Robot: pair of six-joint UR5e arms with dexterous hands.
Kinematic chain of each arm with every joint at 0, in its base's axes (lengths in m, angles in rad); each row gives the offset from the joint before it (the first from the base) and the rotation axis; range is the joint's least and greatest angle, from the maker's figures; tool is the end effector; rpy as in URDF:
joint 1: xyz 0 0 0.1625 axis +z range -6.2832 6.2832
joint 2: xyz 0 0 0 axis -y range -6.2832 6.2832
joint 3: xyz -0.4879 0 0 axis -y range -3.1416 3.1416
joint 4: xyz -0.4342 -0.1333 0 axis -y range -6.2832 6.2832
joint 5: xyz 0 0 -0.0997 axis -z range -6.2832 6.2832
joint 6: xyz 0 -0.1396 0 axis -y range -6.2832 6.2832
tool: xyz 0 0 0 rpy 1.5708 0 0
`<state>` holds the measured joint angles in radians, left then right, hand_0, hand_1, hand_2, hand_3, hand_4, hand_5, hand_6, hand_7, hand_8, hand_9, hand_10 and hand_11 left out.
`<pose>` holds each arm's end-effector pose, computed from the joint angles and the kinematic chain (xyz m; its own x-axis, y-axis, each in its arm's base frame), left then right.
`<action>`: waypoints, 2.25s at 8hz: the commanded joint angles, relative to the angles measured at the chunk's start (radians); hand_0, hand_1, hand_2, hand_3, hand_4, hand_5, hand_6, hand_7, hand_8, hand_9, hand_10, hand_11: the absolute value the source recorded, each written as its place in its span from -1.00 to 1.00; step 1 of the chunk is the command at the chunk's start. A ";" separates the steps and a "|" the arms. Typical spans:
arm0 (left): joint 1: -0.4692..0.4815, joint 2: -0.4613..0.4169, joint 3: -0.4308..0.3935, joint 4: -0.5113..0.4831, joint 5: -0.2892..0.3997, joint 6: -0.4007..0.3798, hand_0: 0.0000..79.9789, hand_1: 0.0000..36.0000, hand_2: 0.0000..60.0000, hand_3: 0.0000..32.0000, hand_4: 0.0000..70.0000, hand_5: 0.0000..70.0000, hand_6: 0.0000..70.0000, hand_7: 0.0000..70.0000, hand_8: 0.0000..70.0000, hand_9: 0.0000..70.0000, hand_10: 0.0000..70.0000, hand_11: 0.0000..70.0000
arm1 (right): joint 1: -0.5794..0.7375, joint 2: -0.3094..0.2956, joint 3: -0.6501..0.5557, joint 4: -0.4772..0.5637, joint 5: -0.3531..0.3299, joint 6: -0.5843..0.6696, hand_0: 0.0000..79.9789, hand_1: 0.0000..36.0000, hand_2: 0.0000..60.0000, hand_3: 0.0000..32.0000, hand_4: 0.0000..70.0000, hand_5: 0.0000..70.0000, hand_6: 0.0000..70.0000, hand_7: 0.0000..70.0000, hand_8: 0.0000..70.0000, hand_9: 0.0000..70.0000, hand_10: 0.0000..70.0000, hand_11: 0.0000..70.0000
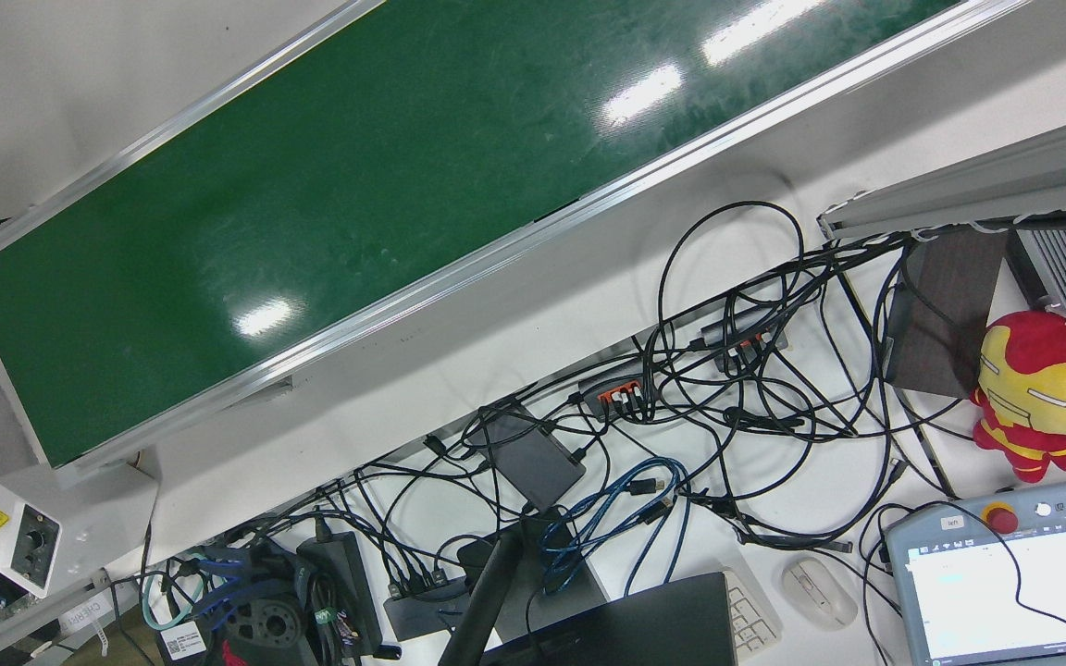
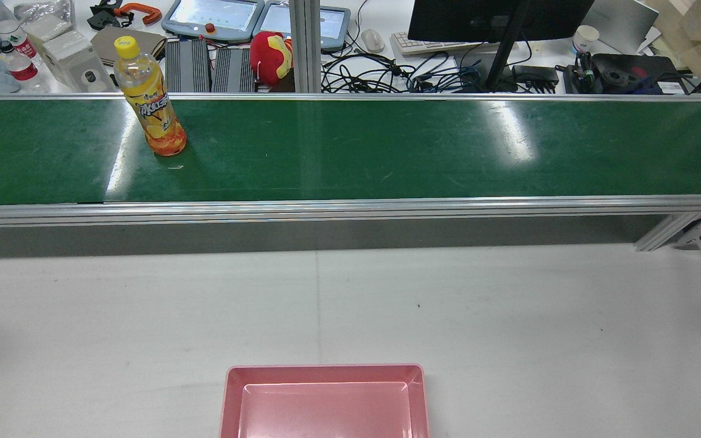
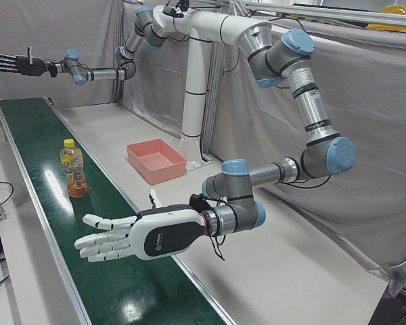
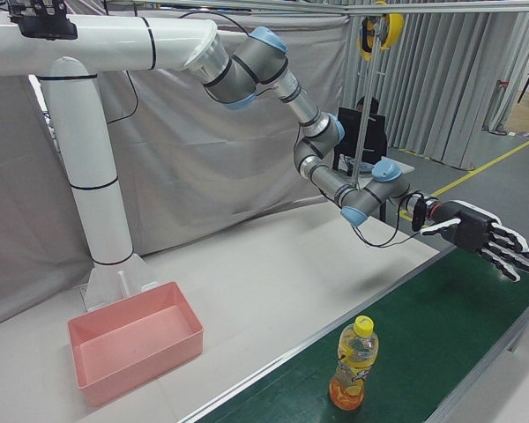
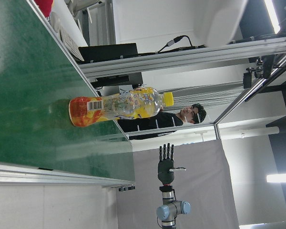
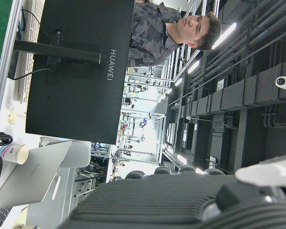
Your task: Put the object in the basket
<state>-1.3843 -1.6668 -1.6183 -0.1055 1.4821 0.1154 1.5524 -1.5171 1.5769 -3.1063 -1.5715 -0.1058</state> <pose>-0.0252 -0.6518 0.6484 -0.9934 -0.0718 -0.0899 0.0691 0.2521 -0.9652 0.1220 -0.6104 0.7097 -0.9944 0.0090 0.1052 -0.1038 0.0964 -0.9899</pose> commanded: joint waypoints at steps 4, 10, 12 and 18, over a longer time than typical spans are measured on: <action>0.059 0.022 -0.090 -0.004 0.004 0.016 1.00 -0.35 -1.00 -0.57 -0.89 -0.37 -1.00 -1.00 -0.83 -0.80 -0.77 -0.58 | 0.000 0.000 0.000 0.000 0.001 0.000 -1.00 -1.00 -1.00 -1.00 -1.00 -1.00 -1.00 -1.00 -1.00 -1.00 -1.00 -1.00; 0.309 -0.120 -0.140 0.182 -0.147 0.127 1.00 -0.24 -1.00 -0.56 -0.88 -0.31 -1.00 -1.00 -0.81 -0.77 -0.80 -0.62 | 0.000 0.000 0.000 0.000 -0.001 0.000 -1.00 -1.00 -1.00 -1.00 -1.00 -1.00 -1.00 -1.00 -1.00 -1.00 -1.00 -1.00; 0.335 -0.186 -0.138 0.234 -0.148 0.142 1.00 -0.55 -1.00 -0.54 -0.88 -0.31 -1.00 -1.00 -0.80 -0.75 -0.81 -0.64 | 0.000 0.000 0.002 0.000 0.001 0.002 -1.00 -1.00 -1.00 -1.00 -1.00 -1.00 -1.00 -1.00 -1.00 -1.00 -1.00 -1.00; 0.490 -0.258 -0.121 0.285 -0.289 0.155 0.72 -0.18 -1.00 -0.75 -0.85 -0.22 -1.00 -1.00 -0.77 -0.71 -0.81 -0.65 | 0.000 0.000 0.002 0.000 0.001 0.000 -1.00 -1.00 -1.00 -1.00 -1.00 -1.00 -1.00 -1.00 -1.00 -1.00 -1.00 -1.00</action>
<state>-0.9133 -1.8937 -1.7462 0.1593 1.2057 0.2682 1.5524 -1.5171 1.5785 -3.1063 -1.5716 -0.1058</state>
